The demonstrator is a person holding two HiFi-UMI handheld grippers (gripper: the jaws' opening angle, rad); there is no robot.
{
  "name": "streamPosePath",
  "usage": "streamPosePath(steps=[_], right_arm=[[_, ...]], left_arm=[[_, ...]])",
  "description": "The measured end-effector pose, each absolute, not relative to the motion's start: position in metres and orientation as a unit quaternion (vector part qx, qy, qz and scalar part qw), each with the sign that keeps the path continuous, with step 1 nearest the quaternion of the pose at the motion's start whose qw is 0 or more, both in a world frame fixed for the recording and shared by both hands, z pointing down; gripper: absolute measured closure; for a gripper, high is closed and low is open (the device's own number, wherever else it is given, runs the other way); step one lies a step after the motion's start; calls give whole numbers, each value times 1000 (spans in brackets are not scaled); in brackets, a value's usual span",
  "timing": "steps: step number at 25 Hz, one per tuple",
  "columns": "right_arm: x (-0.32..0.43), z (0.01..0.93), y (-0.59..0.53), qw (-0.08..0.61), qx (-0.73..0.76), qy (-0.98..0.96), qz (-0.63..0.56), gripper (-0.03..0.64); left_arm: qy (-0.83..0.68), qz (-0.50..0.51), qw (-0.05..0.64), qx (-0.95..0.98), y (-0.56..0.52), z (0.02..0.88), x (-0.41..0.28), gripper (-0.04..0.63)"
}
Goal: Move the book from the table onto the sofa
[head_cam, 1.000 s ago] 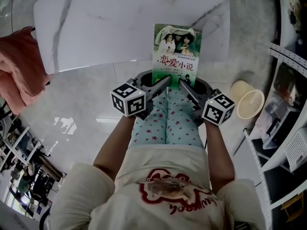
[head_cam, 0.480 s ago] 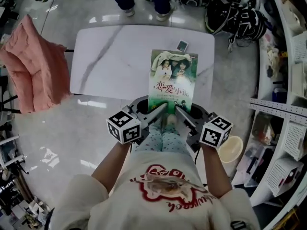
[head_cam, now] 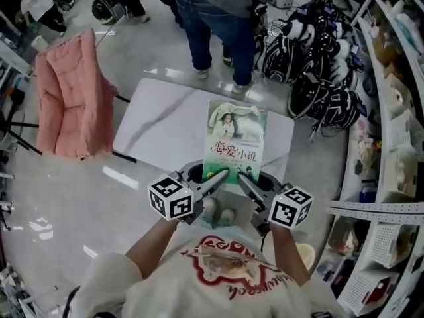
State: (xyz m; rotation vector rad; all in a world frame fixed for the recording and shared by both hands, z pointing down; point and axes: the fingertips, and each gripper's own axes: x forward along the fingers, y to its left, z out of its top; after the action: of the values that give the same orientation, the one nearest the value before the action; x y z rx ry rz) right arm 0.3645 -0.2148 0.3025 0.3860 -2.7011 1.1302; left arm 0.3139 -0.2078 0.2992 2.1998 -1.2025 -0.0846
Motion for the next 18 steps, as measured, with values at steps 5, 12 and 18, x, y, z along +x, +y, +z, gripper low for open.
streamPosePath(steps=[5,12,18], right_arm=[[360,292,-212,111,103,-918,365,518],[309,286,-185,146,15,-929,339,517],[229,279,-131,176,-115,-925,317,511]], left_arm=[[-488,-55,300,818,-201,289,310,440],[-568,-97,289,765,-163,284,262,439],[-675,-136,261,676,-96,276,190,439]])
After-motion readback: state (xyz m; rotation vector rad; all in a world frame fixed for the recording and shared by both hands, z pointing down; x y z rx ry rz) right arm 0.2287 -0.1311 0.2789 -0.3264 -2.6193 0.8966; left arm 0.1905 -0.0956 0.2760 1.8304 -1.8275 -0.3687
